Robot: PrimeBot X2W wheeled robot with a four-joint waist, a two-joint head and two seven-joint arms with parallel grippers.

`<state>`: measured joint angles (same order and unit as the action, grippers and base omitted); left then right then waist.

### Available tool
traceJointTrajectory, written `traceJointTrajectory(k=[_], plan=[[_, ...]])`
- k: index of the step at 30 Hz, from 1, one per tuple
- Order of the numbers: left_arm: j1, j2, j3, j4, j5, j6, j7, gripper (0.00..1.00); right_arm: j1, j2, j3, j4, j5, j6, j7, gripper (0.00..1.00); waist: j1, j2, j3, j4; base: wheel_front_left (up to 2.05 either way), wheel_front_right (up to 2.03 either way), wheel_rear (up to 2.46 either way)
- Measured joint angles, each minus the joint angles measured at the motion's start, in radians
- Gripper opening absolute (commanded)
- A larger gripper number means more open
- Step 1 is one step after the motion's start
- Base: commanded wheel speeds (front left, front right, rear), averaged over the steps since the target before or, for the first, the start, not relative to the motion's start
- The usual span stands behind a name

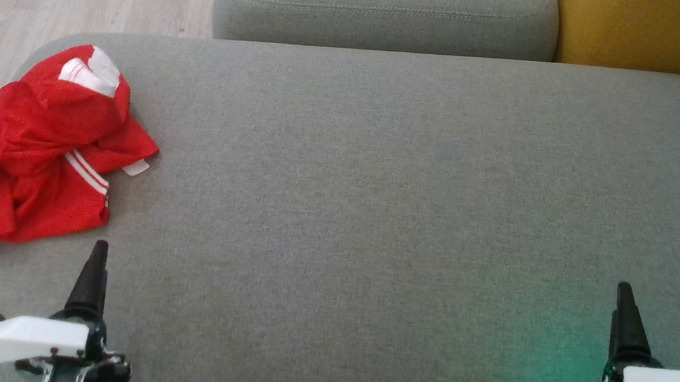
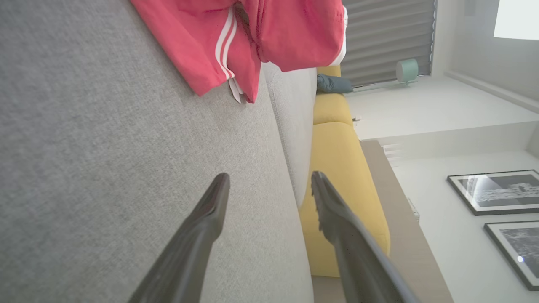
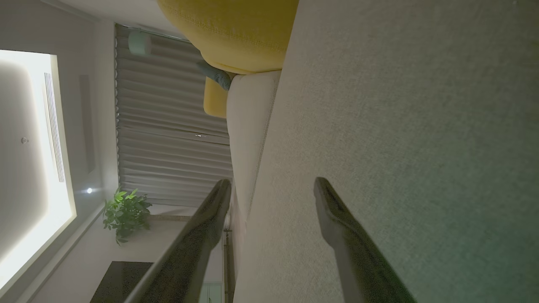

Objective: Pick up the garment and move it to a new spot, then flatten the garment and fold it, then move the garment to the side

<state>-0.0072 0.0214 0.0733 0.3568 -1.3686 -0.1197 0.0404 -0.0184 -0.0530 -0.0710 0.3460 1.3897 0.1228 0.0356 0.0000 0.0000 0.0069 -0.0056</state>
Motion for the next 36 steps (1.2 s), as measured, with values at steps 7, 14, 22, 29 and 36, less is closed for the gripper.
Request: traceJointTrajectory(k=[7,14,22,29,36], plan=[[-0.002,0.000,-0.008,-0.007,0.117,0.005,-0.025,1.00,-0.020,-0.012,0.017,-0.005,-0.100,0.000,-0.020,1.00,0.0000,0.0000,-0.002,-0.003,0.00,0.00,0.00],[-0.019,0.000,-0.025,-0.012,0.218,0.014,-0.044,1.00,-0.041,-0.020,0.036,-0.004,-0.193,0.000,-0.040,1.00,0.0000,0.0000,-0.003,-0.005,0.00,0.00,0.00],[-0.024,0.001,-0.036,-0.008,0.320,0.023,-0.070,1.00,-0.054,-0.023,0.065,0.021,-0.292,0.000,-0.062,1.00,0.0000,0.0000,-0.005,-0.005,0.00,0.00,0.00],[-0.027,0.002,-0.061,0.013,0.415,0.032,-0.088,1.00,-0.056,-0.027,0.091,0.051,-0.375,0.000,-0.081,1.00,0.0000,0.0000,-0.006,-0.006,0.00,0.00,0.00],[-0.046,0.002,-0.070,0.029,0.516,0.051,-0.107,1.00,-0.085,-0.030,0.096,0.069,-0.469,0.000,-0.105,1.00,0.0000,0.0000,-0.007,-0.008,0.00,0.00,0.00]])
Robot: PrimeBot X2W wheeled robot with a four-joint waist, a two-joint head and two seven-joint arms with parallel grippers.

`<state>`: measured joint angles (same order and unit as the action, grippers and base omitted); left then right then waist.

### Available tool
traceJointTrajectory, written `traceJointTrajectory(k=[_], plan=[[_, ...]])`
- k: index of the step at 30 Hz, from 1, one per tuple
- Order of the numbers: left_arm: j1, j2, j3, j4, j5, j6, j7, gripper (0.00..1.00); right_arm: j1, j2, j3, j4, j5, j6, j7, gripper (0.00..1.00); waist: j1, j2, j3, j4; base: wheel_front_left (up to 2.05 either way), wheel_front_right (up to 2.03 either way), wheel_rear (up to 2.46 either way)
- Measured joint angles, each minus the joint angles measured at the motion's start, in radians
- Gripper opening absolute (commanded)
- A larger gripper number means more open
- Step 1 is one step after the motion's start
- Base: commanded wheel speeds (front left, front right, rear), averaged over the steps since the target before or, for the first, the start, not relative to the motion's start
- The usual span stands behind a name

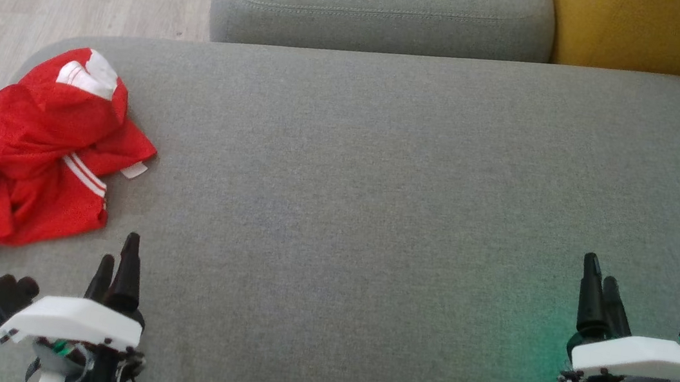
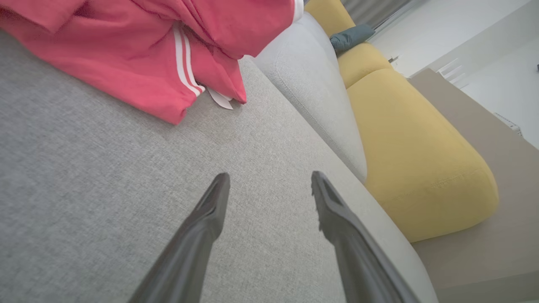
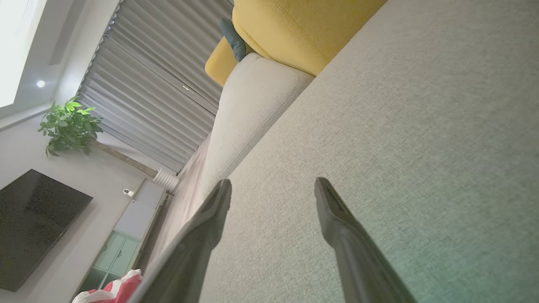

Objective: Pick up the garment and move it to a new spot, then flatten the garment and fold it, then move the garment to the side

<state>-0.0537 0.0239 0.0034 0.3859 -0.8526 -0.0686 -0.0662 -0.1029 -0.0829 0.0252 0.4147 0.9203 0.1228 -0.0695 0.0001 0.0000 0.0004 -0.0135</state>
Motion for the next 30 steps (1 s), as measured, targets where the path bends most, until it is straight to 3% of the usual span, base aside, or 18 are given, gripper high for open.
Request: traceJointTrajectory(k=[30], plan=[[-0.019,0.003,-0.053,0.026,0.369,0.078,-0.085,1.00,-0.051,-0.010,0.019,0.063,-0.380,0.000,-0.080,1.00,0.0000,0.0000,-0.002,-0.008,0.00,0.00,0.00]])
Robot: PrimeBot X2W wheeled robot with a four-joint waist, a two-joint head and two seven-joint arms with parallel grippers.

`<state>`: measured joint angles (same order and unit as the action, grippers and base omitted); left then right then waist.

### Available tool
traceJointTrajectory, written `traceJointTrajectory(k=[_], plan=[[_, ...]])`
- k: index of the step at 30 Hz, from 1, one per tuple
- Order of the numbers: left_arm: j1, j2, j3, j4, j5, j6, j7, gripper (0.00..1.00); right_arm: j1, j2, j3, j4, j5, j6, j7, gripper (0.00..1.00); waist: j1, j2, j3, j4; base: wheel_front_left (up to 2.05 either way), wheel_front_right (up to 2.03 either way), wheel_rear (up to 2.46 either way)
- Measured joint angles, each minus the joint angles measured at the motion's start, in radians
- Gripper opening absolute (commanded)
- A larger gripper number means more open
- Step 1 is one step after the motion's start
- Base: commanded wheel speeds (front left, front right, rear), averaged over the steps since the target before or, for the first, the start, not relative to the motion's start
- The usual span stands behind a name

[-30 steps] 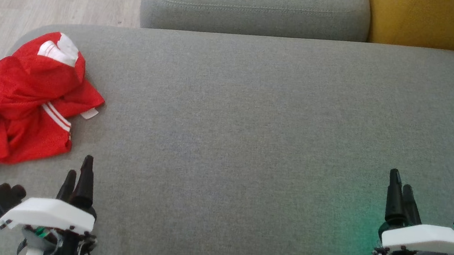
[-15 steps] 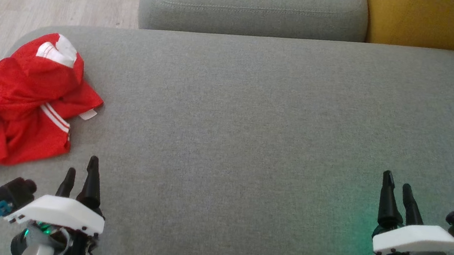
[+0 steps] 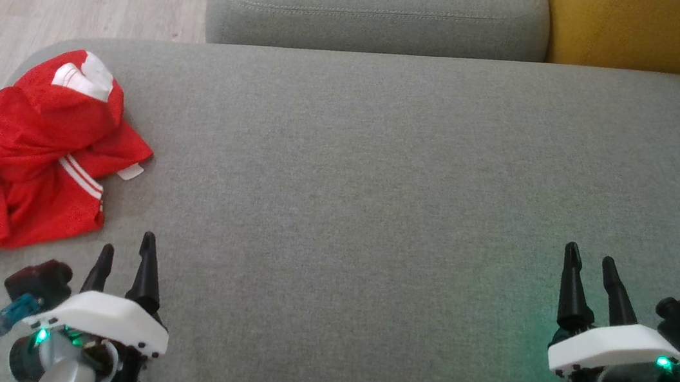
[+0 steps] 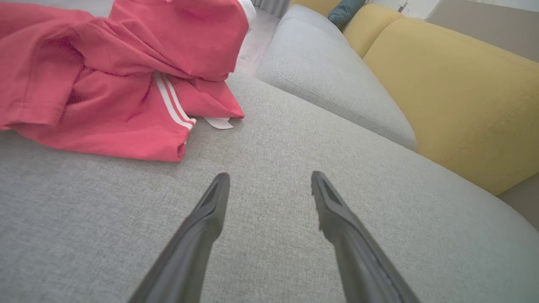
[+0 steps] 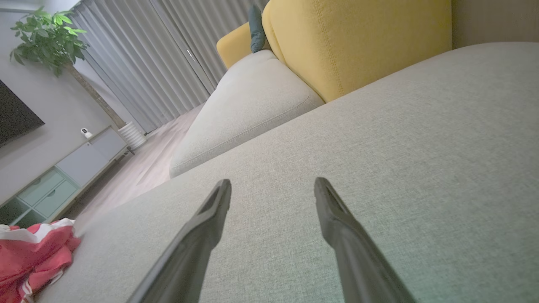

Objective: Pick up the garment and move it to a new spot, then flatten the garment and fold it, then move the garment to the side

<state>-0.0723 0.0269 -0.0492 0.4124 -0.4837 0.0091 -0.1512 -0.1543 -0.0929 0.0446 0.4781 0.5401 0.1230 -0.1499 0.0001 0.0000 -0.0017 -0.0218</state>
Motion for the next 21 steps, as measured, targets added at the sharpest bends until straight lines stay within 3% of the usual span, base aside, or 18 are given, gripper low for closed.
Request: traceJointTrajectory(k=[21], plan=[[-0.018,0.003,-0.017,0.011,0.248,0.052,-0.062,1.00,-0.037,-0.002,-0.022,0.054,-0.291,0.000,-0.062,1.00,0.0000,0.0000,0.002,-0.006,0.00,0.00,0.00]])
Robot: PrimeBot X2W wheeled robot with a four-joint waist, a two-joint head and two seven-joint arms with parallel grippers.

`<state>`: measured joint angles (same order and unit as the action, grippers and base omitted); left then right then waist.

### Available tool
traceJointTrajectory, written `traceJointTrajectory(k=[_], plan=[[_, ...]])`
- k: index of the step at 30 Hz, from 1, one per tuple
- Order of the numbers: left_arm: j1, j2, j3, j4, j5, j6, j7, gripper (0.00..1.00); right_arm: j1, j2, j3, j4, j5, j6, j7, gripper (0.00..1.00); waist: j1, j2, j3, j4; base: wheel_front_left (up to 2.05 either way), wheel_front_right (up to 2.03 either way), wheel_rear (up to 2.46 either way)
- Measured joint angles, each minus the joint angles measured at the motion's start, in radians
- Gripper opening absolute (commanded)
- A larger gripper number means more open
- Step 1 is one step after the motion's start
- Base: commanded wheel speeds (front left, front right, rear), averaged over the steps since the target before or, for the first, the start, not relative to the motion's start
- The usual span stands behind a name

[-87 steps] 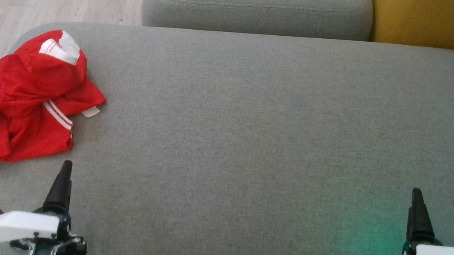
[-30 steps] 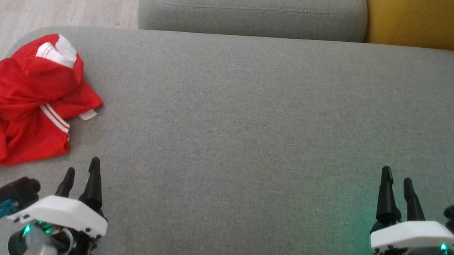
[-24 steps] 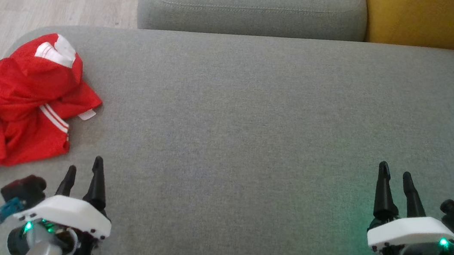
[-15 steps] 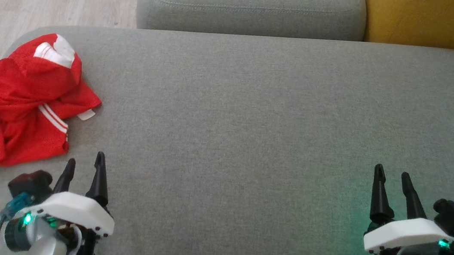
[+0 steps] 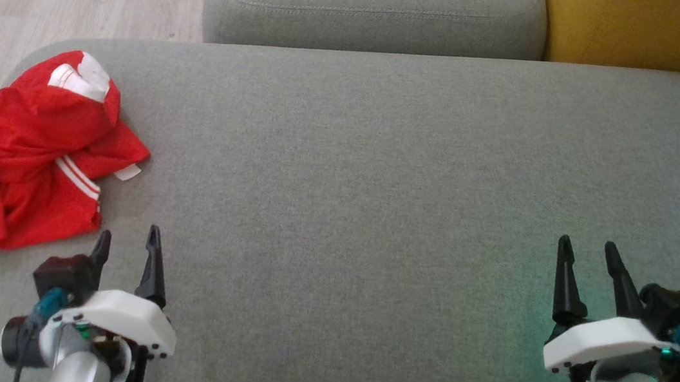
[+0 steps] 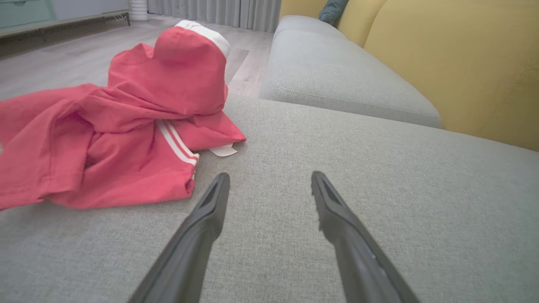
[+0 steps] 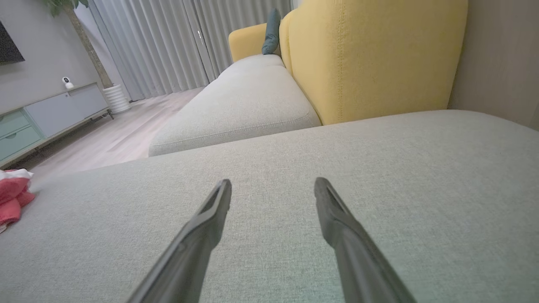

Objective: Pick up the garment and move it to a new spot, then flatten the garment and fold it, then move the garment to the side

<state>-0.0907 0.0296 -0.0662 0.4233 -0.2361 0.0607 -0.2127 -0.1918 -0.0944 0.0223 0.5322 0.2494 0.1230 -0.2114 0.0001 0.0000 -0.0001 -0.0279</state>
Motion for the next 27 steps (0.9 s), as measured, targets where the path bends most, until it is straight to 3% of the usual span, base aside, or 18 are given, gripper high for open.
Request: traceJointTrajectory(k=[13,27], plan=[[-0.003,0.002,-0.011,0.005,0.125,0.036,-0.037,1.00,-0.005,0.016,-0.056,0.035,-0.177,0.000,-0.037,1.00,0.0000,0.0000,0.003,-0.005,0.00,0.00,0.00],[-0.001,0.002,-0.010,0.030,0.117,0.036,-0.037,1.00,-0.006,0.019,-0.057,0.080,-0.179,0.000,-0.039,1.00,0.0000,0.0000,-0.009,-0.003,0.00,0.00,0.00]])
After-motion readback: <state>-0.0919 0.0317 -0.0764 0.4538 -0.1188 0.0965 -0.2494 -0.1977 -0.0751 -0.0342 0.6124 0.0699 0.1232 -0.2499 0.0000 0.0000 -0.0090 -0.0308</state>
